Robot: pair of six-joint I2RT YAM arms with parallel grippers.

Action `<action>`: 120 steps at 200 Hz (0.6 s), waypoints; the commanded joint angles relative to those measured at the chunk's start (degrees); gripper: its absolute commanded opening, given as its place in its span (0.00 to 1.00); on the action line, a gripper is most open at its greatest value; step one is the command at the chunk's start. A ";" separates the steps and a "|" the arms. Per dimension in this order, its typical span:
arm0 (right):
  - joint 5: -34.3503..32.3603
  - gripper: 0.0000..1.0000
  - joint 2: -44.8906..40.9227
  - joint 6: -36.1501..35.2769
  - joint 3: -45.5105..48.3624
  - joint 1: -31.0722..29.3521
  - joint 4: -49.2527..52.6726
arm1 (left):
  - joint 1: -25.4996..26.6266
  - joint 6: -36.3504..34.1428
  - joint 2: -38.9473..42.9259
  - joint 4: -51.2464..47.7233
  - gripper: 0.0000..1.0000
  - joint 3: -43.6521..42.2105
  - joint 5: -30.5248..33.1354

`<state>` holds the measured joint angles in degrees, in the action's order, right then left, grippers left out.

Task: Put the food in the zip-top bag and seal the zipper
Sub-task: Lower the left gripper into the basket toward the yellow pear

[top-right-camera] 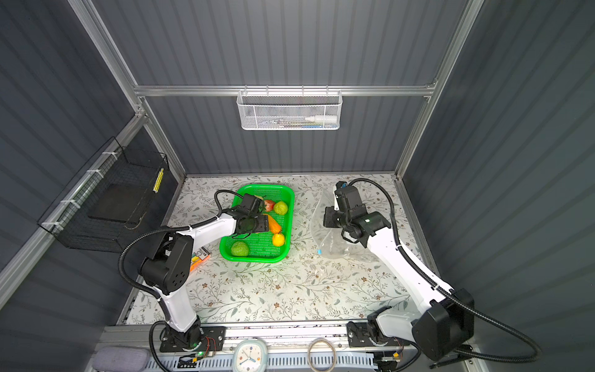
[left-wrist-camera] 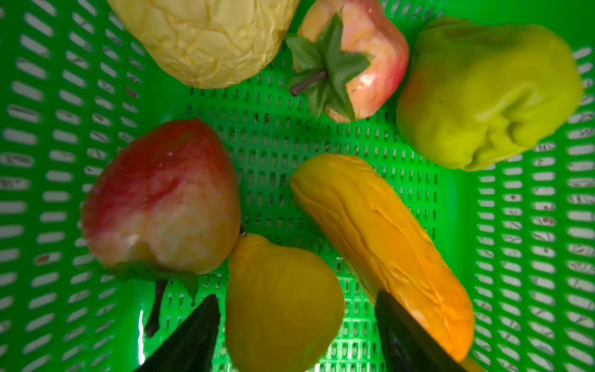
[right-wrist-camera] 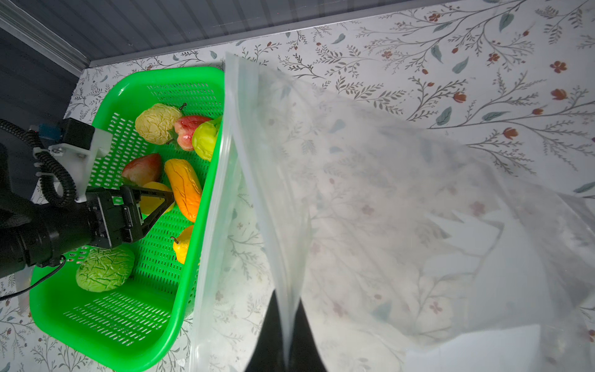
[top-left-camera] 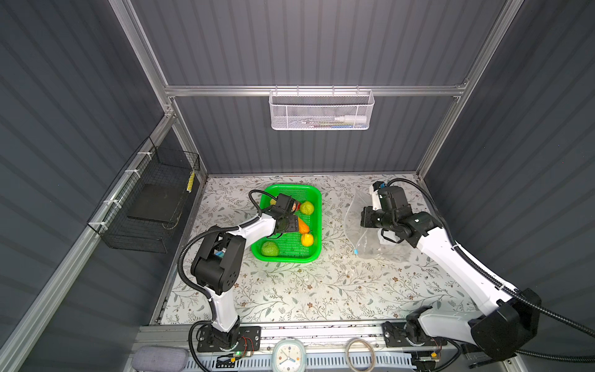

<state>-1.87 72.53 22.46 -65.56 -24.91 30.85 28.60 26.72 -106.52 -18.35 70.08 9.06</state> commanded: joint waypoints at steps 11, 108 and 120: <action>-0.61 0.00 -0.29 -0.66 0.42 0.10 -0.24 | -0.30 0.28 -1.79 0.62 0.72 1.55 0.43; -0.92 0.00 -0.68 -0.75 0.43 0.12 0.20 | -0.55 -0.96 -3.78 1.26 0.72 2.06 2.22; -1.07 0.00 -0.80 -0.79 0.46 0.14 0.32 | -0.56 -1.27 -4.18 1.23 0.71 2.47 2.33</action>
<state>-1.91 72.53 22.39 -65.56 -24.91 30.87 28.38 26.55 -108.81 -17.50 70.48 10.04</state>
